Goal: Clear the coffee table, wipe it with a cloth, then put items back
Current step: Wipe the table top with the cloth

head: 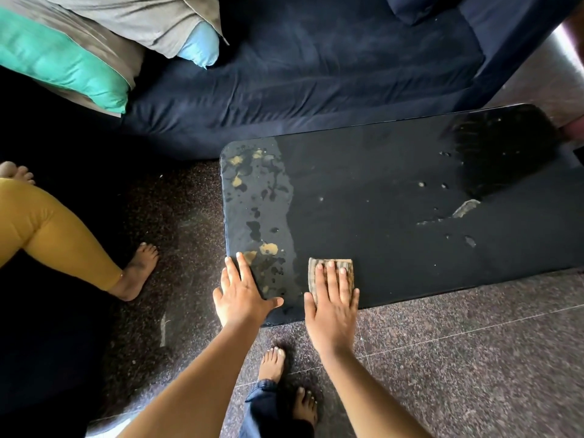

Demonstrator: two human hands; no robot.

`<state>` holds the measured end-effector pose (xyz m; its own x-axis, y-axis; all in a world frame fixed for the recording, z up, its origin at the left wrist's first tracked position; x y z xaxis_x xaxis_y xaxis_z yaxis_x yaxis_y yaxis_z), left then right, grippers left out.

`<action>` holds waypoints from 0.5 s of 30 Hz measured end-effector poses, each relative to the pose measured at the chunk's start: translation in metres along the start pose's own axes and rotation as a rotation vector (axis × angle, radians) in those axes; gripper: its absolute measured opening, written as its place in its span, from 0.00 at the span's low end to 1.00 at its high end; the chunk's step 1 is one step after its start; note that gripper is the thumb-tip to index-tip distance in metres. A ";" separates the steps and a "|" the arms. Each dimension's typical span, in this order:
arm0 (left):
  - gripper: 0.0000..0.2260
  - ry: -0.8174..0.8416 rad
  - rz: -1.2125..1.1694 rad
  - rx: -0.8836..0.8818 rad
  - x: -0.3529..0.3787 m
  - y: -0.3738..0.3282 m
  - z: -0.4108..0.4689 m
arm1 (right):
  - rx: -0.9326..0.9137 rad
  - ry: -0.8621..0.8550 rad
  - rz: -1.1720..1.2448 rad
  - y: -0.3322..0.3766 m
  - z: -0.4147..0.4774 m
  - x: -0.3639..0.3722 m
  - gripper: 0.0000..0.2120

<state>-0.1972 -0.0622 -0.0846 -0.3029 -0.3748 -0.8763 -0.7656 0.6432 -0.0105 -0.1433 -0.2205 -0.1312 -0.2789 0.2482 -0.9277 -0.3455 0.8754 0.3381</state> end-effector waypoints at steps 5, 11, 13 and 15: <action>0.57 -0.012 -0.080 0.026 0.004 0.006 0.002 | -0.307 0.064 -0.081 0.026 -0.010 0.008 0.28; 0.57 -0.024 -0.137 0.103 0.006 0.019 0.003 | -0.470 0.114 -0.259 0.009 0.018 -0.001 0.32; 0.57 -0.039 -0.156 0.134 0.006 0.026 0.004 | -0.320 0.093 -0.179 0.021 0.014 0.005 0.31; 0.55 -0.060 -0.186 0.155 0.008 0.033 0.005 | -0.219 0.066 -0.113 0.039 0.004 0.012 0.32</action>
<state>-0.2217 -0.0406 -0.0941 -0.1273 -0.4591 -0.8792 -0.7074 0.6634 -0.2440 -0.1560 -0.1818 -0.1299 -0.2825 0.1199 -0.9518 -0.5621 0.7833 0.2655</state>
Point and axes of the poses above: each hand's wrist, its own z-axis towards the middle knuckle, its own x-axis out of the palm, y = z × x, the point moved 1 cm from there along z, towards the middle knuckle, and after that the axes turned 5 degrees about z, right-handed, at the moved point
